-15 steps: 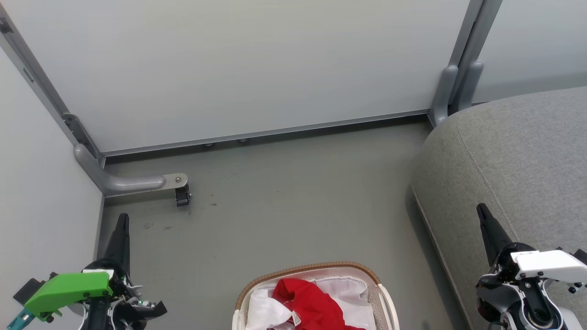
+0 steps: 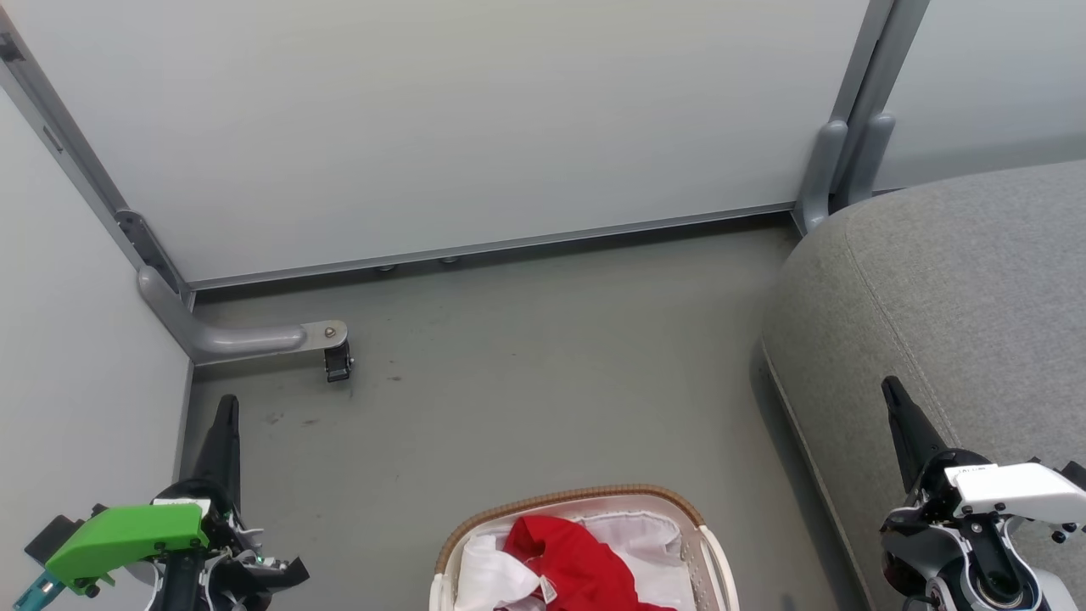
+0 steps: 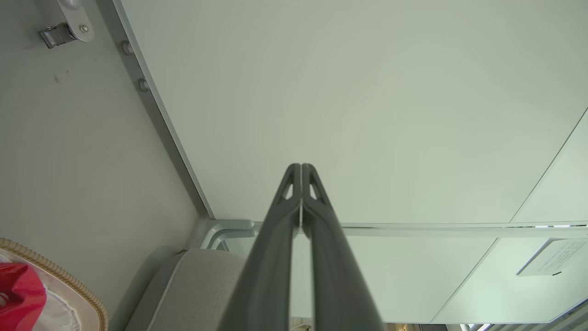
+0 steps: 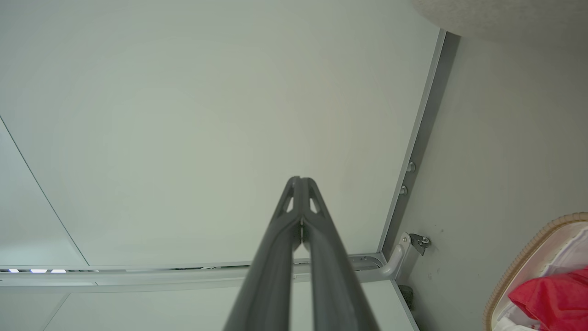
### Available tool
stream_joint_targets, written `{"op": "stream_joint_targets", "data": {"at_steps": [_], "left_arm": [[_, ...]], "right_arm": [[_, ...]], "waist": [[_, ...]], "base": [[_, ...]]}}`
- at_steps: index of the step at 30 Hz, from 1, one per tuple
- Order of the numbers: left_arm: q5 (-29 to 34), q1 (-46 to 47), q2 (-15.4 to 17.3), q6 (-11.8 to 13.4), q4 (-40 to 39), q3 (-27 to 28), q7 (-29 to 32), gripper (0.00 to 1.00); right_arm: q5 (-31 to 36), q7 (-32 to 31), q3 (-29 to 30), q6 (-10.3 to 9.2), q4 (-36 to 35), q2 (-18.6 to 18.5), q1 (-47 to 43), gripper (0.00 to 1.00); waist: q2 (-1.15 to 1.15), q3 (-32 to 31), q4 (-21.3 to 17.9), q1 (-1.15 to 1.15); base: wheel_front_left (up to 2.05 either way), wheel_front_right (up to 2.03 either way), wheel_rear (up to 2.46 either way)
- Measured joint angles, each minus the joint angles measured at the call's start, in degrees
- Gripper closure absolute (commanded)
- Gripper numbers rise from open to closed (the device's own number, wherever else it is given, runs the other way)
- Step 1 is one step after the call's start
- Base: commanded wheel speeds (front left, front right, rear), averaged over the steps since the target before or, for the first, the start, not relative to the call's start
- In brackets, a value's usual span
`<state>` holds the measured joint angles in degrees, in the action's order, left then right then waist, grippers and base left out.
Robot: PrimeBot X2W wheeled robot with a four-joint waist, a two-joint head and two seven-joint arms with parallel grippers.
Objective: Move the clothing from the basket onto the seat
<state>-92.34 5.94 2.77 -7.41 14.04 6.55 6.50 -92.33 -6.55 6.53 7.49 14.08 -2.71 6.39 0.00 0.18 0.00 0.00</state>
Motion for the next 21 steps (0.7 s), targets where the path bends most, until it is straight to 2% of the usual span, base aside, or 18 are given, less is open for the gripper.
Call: {"op": "stream_joint_targets", "data": {"at_steps": [21], "left_arm": [[0.0,0.0,0.0,0.0,0.0,0.0,0.0,1.0]], "right_arm": [[0.0,0.0,0.0,0.0,0.0,0.0,0.0,1.0]], "waist": [[0.0,0.0,0.0,0.0]], "base": [[0.0,0.0,0.0]]}}
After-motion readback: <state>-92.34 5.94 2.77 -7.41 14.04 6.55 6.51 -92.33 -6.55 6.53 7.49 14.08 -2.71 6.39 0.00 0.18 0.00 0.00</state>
